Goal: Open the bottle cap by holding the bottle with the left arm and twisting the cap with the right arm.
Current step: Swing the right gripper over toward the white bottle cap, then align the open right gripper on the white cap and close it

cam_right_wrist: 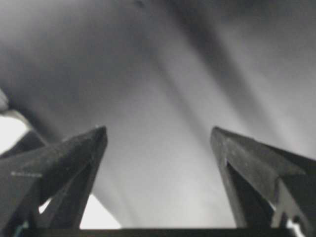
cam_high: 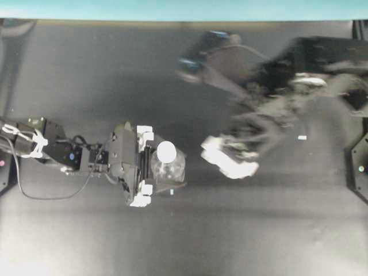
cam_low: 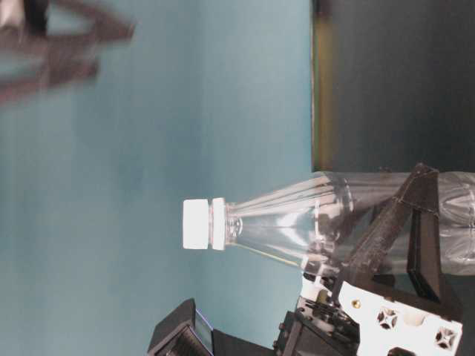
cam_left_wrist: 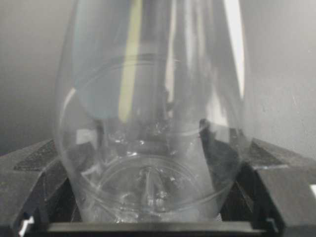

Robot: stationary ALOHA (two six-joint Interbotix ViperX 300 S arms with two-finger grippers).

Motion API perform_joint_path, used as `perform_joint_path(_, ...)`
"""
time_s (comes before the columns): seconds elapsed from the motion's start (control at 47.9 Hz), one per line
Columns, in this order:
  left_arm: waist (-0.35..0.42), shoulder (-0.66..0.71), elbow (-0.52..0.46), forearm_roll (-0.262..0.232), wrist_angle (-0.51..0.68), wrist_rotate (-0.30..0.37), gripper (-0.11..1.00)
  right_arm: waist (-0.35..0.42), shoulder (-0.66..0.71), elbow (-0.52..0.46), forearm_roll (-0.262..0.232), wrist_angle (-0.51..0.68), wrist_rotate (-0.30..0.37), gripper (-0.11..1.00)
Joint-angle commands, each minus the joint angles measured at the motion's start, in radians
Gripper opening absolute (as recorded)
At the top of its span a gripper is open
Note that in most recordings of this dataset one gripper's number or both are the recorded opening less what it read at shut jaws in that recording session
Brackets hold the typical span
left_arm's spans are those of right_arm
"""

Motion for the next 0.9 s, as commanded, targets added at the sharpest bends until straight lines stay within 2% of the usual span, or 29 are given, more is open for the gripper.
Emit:
perform_joint_path(0.0,0.0,-0.003,-0.003,0.003,-0.003,-0.003,0.79,0.005,0.061,-0.091,-0.006,-0.015,0.06,0.8)
perform_joint_path(0.188,0.002,-0.005,-0.002,0.003,-0.003,-0.002,0.79,0.005,0.169,-0.19,-0.006,-0.069,0.192,0.8)
perform_joint_path(0.292,-0.003,-0.003,-0.005,0.003,-0.002,-0.005,0.79,0.005,0.201,-0.219,-0.018,-0.098,0.241,0.8)
perform_joint_path(0.501,-0.005,-0.002,-0.011,0.002,0.025,-0.002,0.79,0.006,0.225,-0.235,-0.032,-0.098,0.278,0.79)
perform_joint_path(0.876,-0.005,-0.002,-0.014,0.003,0.035,-0.002,0.79,0.015,0.265,-0.221,-0.067,-0.092,0.278,0.77)
